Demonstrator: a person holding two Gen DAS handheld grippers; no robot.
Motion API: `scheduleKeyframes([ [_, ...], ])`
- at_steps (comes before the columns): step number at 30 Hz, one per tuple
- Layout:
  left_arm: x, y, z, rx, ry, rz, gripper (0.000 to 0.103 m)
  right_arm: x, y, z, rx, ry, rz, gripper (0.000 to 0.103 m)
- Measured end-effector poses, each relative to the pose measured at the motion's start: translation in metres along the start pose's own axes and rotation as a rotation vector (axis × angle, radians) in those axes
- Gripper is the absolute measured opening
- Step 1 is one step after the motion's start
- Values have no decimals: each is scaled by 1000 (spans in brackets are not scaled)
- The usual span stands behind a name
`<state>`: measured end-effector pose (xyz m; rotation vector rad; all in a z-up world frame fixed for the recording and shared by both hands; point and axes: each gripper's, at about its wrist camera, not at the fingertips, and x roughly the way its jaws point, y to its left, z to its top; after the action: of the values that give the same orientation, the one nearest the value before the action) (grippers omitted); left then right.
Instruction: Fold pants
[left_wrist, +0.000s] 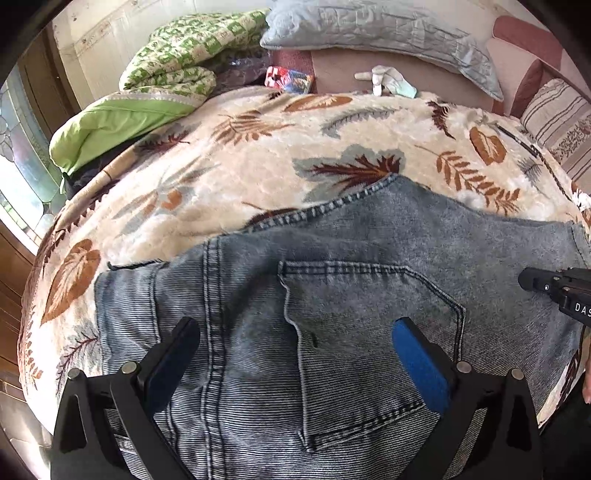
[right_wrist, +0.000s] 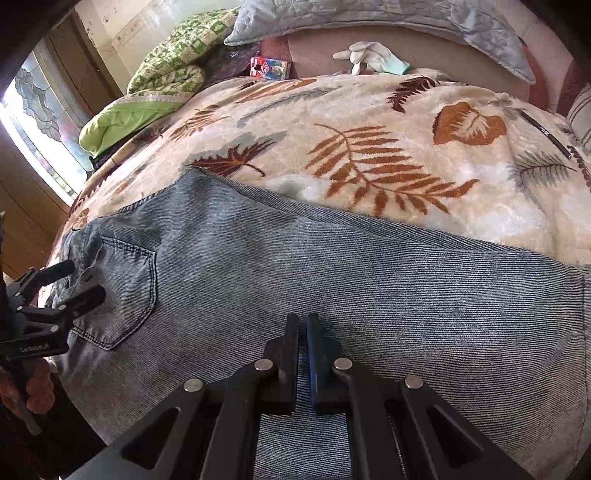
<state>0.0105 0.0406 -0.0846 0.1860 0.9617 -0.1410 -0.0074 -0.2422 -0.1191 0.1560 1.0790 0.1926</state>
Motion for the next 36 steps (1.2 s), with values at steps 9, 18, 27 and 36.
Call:
scheduleKeyframes([
  [9, 6, 53, 0, -147, 23, 77, 103, -26, 19, 9, -61, -90, 67, 6],
  [18, 31, 68, -13, -195, 141, 66, 103, 12, 76, -9, -237, 3, 47, 6],
  [27, -15, 34, -3, -80, -76, 25, 103, -22, 26, 6, -81, -90, 17, 6],
  [36, -27, -22, 1, 86, -112, -97, 103, -71, -93, -11, 300, -165, -243, 6],
])
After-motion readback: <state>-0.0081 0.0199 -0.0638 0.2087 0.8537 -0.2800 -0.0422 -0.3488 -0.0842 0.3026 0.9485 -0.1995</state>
